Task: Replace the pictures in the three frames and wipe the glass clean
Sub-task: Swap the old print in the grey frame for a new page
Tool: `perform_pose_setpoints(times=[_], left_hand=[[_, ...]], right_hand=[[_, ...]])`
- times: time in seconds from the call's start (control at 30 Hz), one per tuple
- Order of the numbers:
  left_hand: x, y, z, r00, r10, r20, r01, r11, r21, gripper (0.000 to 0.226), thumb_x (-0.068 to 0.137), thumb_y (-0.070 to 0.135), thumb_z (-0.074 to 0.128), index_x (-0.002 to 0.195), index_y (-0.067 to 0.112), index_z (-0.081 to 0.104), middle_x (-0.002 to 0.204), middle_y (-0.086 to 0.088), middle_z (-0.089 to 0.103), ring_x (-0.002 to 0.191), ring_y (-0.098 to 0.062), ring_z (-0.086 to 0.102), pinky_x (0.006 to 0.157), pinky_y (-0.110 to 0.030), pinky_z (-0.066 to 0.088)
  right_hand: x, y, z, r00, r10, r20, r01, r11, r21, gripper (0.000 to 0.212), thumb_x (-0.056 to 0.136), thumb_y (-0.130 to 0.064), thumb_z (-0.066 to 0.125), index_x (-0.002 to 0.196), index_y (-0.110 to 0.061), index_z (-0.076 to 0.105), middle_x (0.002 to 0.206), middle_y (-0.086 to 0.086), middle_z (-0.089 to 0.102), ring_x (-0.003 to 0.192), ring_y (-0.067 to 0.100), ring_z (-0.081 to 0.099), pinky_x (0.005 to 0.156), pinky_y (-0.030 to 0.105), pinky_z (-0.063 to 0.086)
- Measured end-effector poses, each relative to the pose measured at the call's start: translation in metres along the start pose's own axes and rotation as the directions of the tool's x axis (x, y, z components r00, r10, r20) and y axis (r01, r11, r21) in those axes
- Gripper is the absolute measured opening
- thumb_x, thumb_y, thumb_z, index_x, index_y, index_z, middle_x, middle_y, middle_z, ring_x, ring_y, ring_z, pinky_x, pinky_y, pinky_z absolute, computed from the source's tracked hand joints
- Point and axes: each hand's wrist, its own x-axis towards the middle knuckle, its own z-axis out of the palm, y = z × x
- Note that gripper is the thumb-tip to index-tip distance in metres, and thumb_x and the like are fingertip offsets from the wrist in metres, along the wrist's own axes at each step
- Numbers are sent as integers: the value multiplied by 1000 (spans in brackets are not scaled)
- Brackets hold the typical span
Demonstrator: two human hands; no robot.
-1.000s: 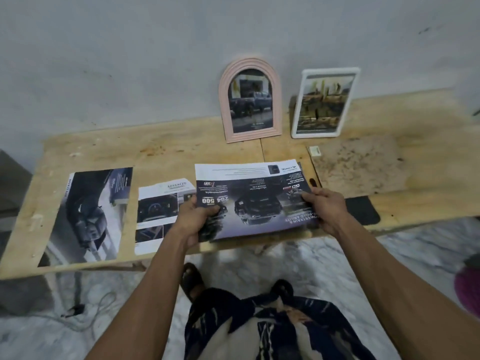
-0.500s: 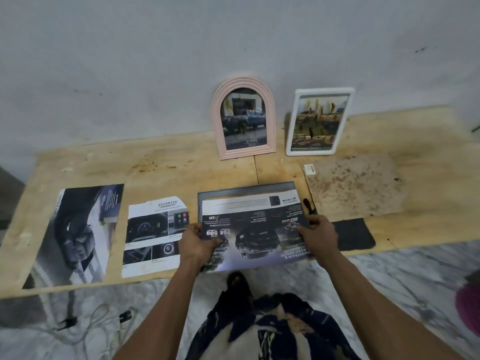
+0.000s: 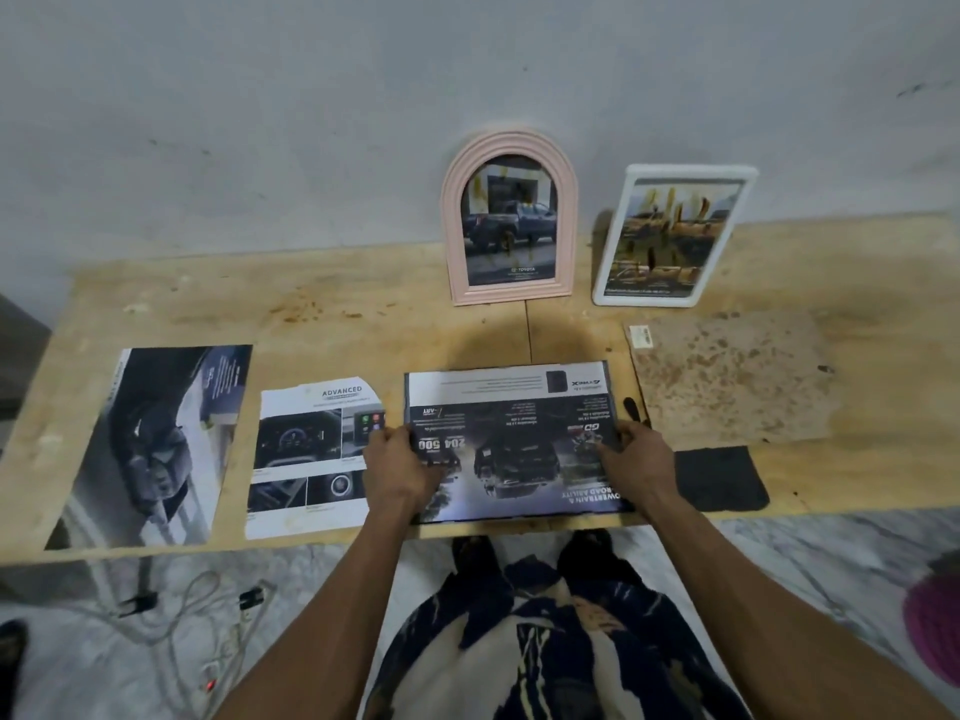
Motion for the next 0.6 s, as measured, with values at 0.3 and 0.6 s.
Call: perform_pose_setpoints(times=[0.3,0.6], left_hand=[[-7,-2,6,1000,17,-8,-18,992,-126,101,61,25,96,146,17,40,127,-7,43,111,-33,54,93,-47,54],[-8,-9,13,997,62,46,-61,997,-43,111,56,35,98,149,12,41,138,-7,32,117,-33,50,102,-48,49]], right_hand=[[2,1,10,994,-106,30,110,965,-237,59,85,-33,72,135,-17,47,129,13,46,119,32,45,93,44,50],[-3,-2,18,958,-173,230,269,822,-502,78,84,-51,68,150,-36,28,155,1,11,132,32,15,100,49,44]])
